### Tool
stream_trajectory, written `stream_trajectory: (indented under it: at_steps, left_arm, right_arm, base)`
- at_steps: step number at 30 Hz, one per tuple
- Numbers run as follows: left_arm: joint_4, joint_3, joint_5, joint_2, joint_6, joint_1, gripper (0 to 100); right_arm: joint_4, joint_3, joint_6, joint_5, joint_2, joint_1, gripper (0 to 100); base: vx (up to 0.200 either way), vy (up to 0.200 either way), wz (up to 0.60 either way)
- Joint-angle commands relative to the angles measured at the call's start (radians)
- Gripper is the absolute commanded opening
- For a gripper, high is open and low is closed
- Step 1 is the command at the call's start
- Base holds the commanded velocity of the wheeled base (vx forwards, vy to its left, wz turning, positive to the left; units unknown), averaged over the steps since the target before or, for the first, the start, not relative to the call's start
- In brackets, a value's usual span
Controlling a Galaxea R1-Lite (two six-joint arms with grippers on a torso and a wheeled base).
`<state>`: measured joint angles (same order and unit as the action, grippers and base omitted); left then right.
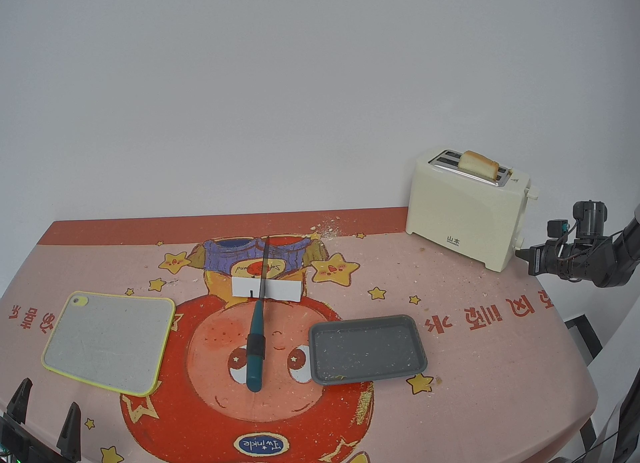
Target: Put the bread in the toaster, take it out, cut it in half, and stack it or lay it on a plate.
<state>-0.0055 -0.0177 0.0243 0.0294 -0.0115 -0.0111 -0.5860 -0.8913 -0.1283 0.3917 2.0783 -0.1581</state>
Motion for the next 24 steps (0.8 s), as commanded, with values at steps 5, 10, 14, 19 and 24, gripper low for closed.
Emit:
stream_trajectory:
  at_steps: [5, 10, 14, 19, 24]
  left_arm:
    - [-0.001, 0.018, 0.002, 0.000, -0.001, 0.000, 100]
    - [-0.001, 0.018, 0.002, 0.000, -0.001, 0.000, 100]
    - [-0.001, 0.018, 0.002, 0.000, -0.001, 0.000, 100]
    - [-0.001, 0.018, 0.002, 0.001, -0.001, 0.000, 100]
    - [-0.001, 0.018, 0.002, 0.000, -0.001, 0.000, 100]
  right_arm:
    - [0.002, 0.003, 0.001, 0.003, -0.015, 0.003, 0]
    - [0.002, 0.005, 0.001, 0.003, -0.017, 0.003, 0]
    - [0.002, 0.017, -0.001, 0.001, -0.017, 0.003, 0]
    - [-0.008, 0.104, -0.007, 0.003, -0.049, 0.006, 0]
    - [-0.006, 0.219, -0.002, 0.015, -0.185, 0.015, 0]
  base:
    - [0.000, 0.000, 0.00]
    - [0.000, 0.000, 0.00]
    - [0.000, 0.000, 0.00]
    - [0.000, 0.000, 0.00]
    - [0.000, 0.000, 0.00]
